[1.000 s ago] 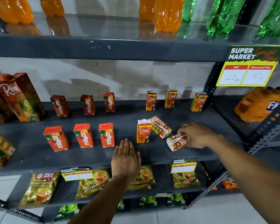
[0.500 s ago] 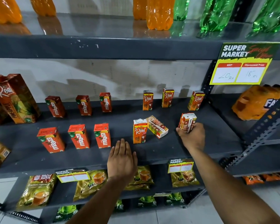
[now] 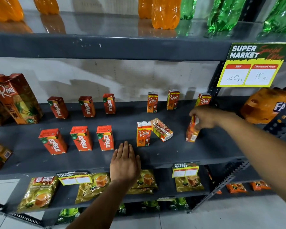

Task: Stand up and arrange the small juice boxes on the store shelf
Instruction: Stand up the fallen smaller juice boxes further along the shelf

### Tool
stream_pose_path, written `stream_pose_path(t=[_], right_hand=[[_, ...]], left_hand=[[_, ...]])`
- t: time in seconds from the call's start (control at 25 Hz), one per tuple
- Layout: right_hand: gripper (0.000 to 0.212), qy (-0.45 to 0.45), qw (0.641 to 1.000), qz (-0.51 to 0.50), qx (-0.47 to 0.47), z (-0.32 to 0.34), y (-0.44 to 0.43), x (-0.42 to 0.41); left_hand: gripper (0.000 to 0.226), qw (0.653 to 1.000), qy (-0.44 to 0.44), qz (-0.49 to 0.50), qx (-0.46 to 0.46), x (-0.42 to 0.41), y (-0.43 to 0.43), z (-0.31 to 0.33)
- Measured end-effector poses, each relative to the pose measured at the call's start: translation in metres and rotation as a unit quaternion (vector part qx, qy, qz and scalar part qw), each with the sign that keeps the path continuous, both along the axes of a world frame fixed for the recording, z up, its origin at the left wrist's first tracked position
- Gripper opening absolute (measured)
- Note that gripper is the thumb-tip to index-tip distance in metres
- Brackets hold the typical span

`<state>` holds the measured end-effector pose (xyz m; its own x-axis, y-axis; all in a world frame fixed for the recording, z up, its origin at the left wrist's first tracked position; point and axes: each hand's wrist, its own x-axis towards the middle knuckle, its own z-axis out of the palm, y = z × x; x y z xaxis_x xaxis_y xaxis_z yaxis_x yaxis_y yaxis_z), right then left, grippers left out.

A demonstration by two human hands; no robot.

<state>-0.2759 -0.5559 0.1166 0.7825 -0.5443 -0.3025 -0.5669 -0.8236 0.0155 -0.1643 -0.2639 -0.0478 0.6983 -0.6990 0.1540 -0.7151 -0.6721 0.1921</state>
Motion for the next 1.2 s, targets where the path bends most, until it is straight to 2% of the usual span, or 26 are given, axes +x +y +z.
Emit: stream_pose_path(t=[0.08, 0.16, 0.24, 0.32, 0.4, 0.44, 0.52, 0.6, 0.64, 0.72, 0.76, 0.84, 0.96, 1.08, 1.2], right_hand=[[0.06, 0.064, 0.983, 0.141, -0.103, 0.006, 0.0, 0.001], [0.056, 0.111, 0.926, 0.269, -0.239, 0.001, -0.003, -0.001], [0.057, 0.132, 0.885, 0.332, -0.299, -0.006, -0.007, -0.005], [0.064, 0.136, 0.88, 0.339, -0.304, -0.008, -0.01, -0.011], [0.083, 0.14, 0.891, 0.321, -0.29, -0.007, -0.008, -0.019], [0.097, 0.122, 0.908, 0.302, -0.263, -0.004, -0.003, -0.022], [0.109, 0.005, 0.957, 0.227, -0.182, 0.0, 0.018, -0.021], [0.096, -0.128, 0.982, 0.115, -0.083, -0.006, 0.043, -0.004], [0.089, -0.161, 0.985, 0.047, -0.027, -0.016, 0.056, 0.006], [0.085, -0.157, 0.985, -0.06, 0.049, -0.046, 0.079, 0.023], [0.087, -0.152, 0.983, -0.085, 0.056, -0.062, 0.088, 0.029], [0.086, -0.176, 0.978, -0.11, 0.035, -0.085, 0.095, 0.036], [0.069, -0.229, 0.96, -0.152, 0.06, -0.094, 0.096, 0.046], [0.051, -0.183, 0.965, -0.17, 0.085, -0.088, 0.096, 0.049], [0.038, -0.16, 0.979, -0.113, 0.056, -0.07, 0.085, 0.045]], left_hand=[[0.069, 1.0, 0.0, -0.002, 0.002, 0.0, 0.0, -0.001], [0.069, 1.0, 0.002, -0.001, -0.002, 0.0, 0.0, -0.001], [0.068, 1.0, 0.003, 0.001, -0.006, 0.0, 0.0, 0.0], [0.066, 1.0, 0.0, 0.001, -0.006, -0.001, 0.0, 0.0], [0.067, 1.0, 0.0, 0.001, -0.007, 0.0, 0.001, 0.001], [0.066, 1.0, 0.0, 0.001, -0.005, 0.0, 0.001, 0.001], [0.066, 1.0, -0.001, 0.001, 0.0, 0.0, 0.0, 0.001], [0.067, 1.0, 0.0, 0.0, 0.002, 0.0, 0.0, 0.001], [0.067, 1.0, 0.001, -0.001, 0.002, 0.0, 0.0, 0.002], [0.065, 1.0, 0.001, -0.002, 0.004, -0.001, 0.002, 0.003], [0.065, 1.0, 0.001, -0.004, 0.005, -0.001, 0.002, 0.004], [0.064, 1.0, 0.002, -0.007, 0.006, -0.001, 0.001, 0.004], [0.063, 1.0, 0.004, -0.003, 0.006, -0.001, 0.002, 0.004], [0.064, 1.0, 0.004, -0.005, 0.008, 0.0, 0.002, 0.003], [0.067, 1.0, 0.003, -0.009, 0.007, 0.0, 0.002, 0.002]])
